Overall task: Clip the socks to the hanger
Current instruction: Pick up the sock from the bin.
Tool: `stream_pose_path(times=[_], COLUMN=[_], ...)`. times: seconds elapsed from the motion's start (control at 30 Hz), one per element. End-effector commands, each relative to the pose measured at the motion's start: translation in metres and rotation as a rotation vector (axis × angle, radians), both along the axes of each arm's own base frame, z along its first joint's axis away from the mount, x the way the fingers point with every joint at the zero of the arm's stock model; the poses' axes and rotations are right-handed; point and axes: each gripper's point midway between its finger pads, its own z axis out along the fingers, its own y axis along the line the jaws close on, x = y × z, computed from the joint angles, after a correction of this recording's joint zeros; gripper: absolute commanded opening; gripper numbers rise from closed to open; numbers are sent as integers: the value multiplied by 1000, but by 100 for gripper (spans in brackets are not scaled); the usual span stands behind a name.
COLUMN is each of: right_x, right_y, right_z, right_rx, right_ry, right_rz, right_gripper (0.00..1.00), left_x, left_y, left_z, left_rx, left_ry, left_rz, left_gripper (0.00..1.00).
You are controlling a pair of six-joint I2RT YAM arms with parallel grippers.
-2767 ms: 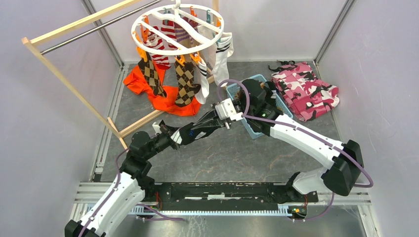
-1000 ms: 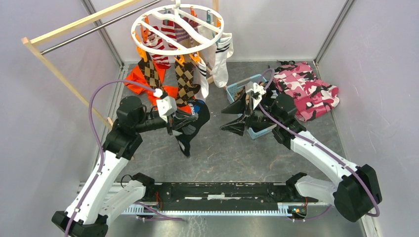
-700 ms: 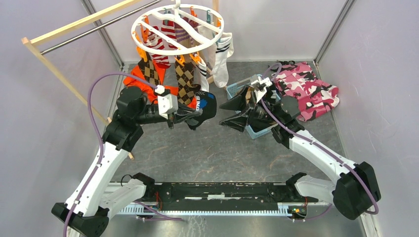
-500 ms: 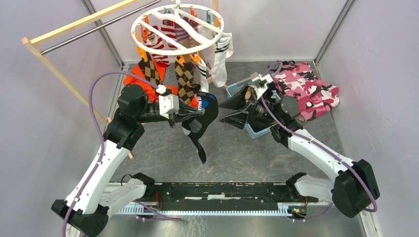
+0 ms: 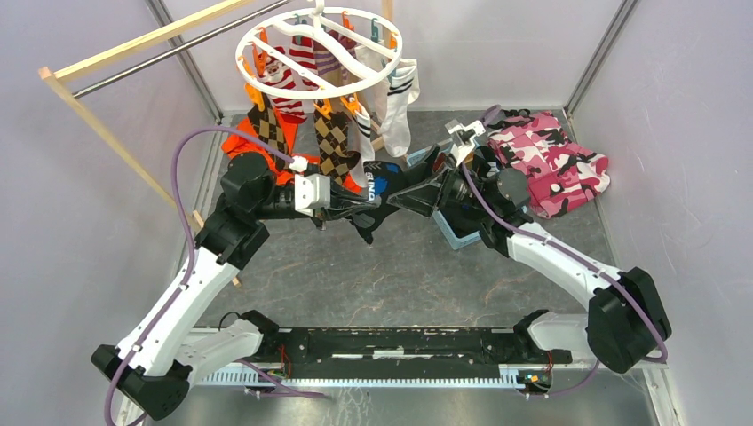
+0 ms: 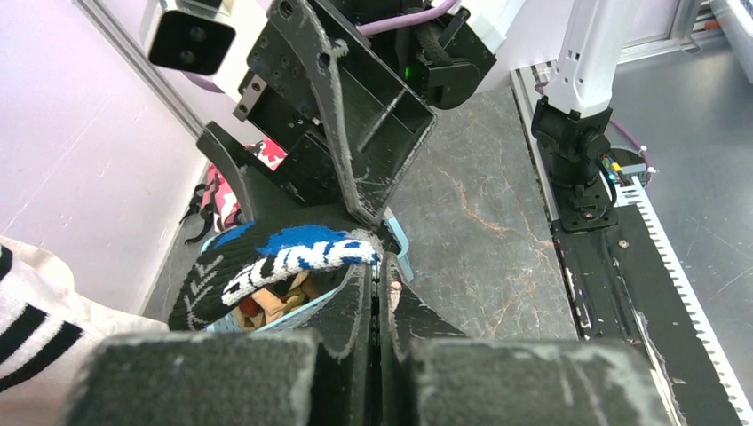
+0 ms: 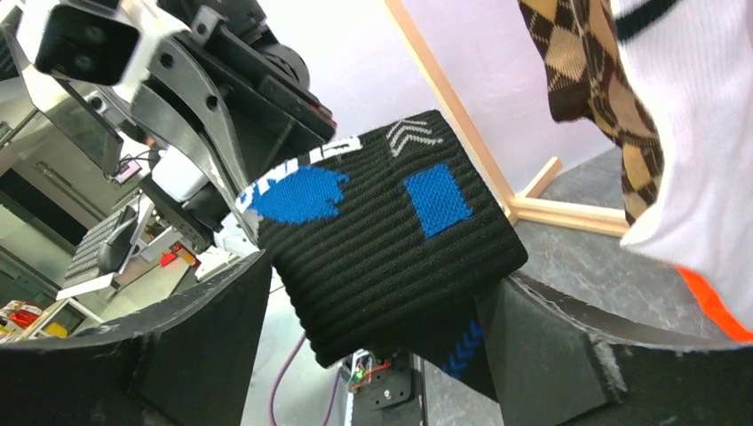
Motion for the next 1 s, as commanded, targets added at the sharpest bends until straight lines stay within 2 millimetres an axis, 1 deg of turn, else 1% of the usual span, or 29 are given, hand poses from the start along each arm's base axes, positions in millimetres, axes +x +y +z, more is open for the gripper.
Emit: stream_pose_path(times=[0.0,0.17,0.2,0.23,0.33,0.5,0.57,0.63,0.67,0.73,0.8,0.83,0.87,0.9,0.93,0.97], right_x=[-9,-8,-6,-5,-5,-2,1,0,-1,-3,-6,-9,-13,-16,-21,-24], right_y=[-5,-4,-4,-3,-2,3,5,8,10,14,20,24,28,31,33,35], right_z=[55,59,59,59,60,54,50,48,46,38,27,22,13,8,1,-4], right_rx=[136,143,142,141,132,73,39,5,-17,-71,-137,-165,-202,-227,-247,-261], right_ry=[-112,-125,-130,-136,-173,-271,-309,-368,-412,-483,-554,-613,-644,-706,-732,-766], right_rz=[20,20,17,16,17,11,6,12,15,28,45,53,74,90,114,134], right_gripper=[85,67,60,56,46,15,8,3,2,1,0,0,0,0,0,0], left_x=[0,2,2,3,4,9,10,15,18,17,12,11,8,10,8,6], left_y=[-1,0,1,1,3,8,10,14,17,21,26,31,37,42,50,57], left_z=[10,-2,-4,-6,-9,-15,-21,-19,-20,-23,-24,-24,-21,-22,-17,-13], left_rx=[-31,-24,-26,-30,-39,-71,-82,-121,-135,-153,-191,-216,-251,-274,-315,-348], left_ry=[-22,2,7,15,27,73,128,178,209,241,294,311,321,345,349,348], left_rz=[8,28,36,45,69,135,169,226,257,285,309,334,360,394,430,455], left_gripper=[2,2,2,2,2,3,6,23,30,41,56,66,77,87,96,99])
